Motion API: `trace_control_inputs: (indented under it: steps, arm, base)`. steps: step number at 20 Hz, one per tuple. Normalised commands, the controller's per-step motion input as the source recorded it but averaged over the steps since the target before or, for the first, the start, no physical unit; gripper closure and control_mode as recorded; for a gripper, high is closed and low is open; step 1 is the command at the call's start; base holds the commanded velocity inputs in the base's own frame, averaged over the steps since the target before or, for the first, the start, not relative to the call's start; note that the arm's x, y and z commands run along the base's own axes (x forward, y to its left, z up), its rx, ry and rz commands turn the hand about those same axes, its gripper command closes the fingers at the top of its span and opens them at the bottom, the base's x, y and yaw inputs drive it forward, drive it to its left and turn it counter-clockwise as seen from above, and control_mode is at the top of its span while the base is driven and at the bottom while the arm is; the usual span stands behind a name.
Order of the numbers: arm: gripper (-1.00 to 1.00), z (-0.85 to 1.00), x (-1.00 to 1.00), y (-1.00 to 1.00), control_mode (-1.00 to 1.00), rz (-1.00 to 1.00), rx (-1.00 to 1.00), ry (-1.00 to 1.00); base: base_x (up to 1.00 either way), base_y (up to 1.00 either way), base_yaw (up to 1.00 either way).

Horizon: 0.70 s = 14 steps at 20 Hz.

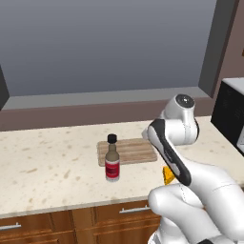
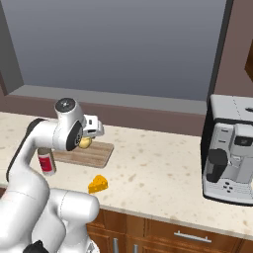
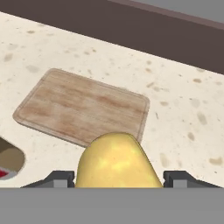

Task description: Retrieve the reheated potato from the microwave, then place the potato, cheese, and condiment on the cutting board.

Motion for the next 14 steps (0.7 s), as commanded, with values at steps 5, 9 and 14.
trace_control_inputs:
  steps: [5,9,14]
  arm:
    - [1.00,-0.36,0.51,0.02,-1.00,0.00,-0.01,0.04]
    - [1.00,-0.43,0.49,0.06,-1.00,0.00,0.00,0.05]
    - [1.00,-0.45,0.40,0.09,-1.00,0.00,-0.01,0.05]
  base:
    - [0.00,0.00,0.00]
    - [0.00,0.00,0.00]
    - [0.00,0.00,0.00]
